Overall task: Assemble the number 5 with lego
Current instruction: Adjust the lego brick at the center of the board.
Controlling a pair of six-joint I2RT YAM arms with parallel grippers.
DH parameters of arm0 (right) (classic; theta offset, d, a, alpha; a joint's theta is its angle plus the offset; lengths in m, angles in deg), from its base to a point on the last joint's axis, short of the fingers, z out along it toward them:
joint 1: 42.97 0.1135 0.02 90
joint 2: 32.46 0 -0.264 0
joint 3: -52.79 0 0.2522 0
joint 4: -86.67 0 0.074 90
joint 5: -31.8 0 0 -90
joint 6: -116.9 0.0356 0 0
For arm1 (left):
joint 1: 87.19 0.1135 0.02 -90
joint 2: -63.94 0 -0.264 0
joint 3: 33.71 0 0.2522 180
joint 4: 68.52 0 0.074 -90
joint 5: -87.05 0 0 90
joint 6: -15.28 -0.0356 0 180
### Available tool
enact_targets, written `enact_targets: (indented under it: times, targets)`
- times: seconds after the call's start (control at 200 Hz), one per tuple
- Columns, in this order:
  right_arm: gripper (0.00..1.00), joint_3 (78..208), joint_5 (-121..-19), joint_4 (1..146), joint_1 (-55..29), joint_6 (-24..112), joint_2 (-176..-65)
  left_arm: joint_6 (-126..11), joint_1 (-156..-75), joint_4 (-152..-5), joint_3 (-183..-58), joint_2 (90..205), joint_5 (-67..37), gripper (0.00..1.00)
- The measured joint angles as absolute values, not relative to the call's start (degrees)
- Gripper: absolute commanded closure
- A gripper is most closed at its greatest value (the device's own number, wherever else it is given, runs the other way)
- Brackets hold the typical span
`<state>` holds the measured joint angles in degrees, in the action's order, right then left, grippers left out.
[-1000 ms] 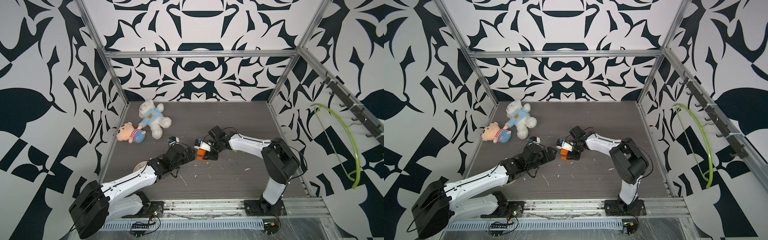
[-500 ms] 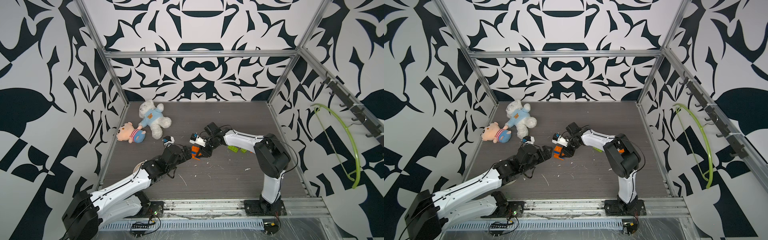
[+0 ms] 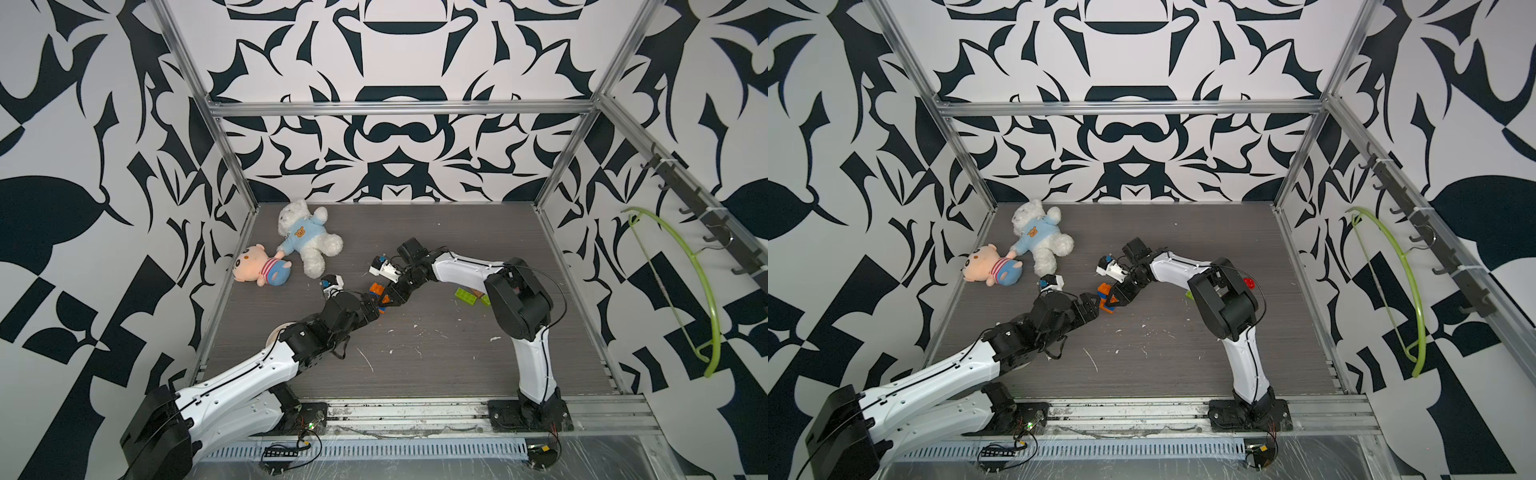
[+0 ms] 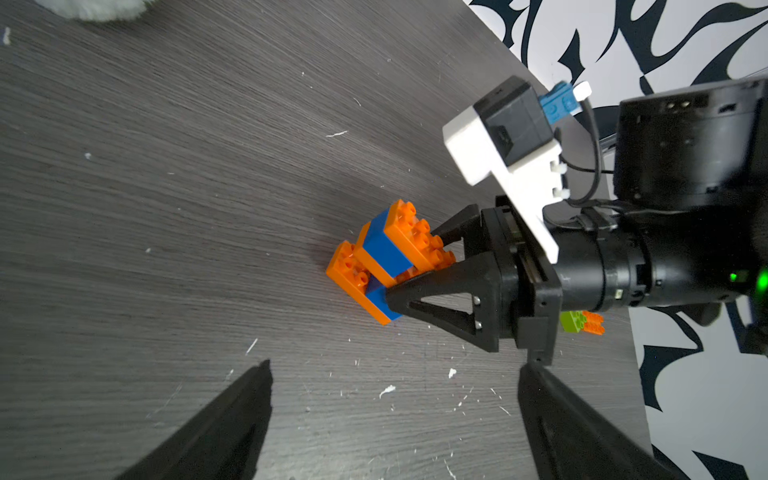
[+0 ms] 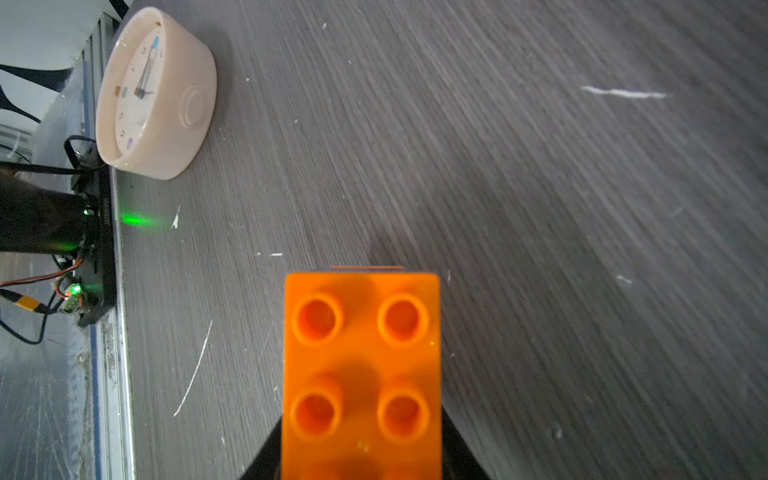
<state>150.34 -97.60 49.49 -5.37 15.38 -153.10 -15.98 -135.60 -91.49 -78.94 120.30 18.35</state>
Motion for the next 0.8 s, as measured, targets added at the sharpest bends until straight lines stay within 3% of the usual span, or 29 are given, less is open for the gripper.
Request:
enact_targets:
  times: [0.8]
  targets:
    - [0.5,153.0,-98.3,47.8,-6.9,20.6,-155.7,-16.0,-135.6,-90.2,-79.0,124.2,16.6,0.01]
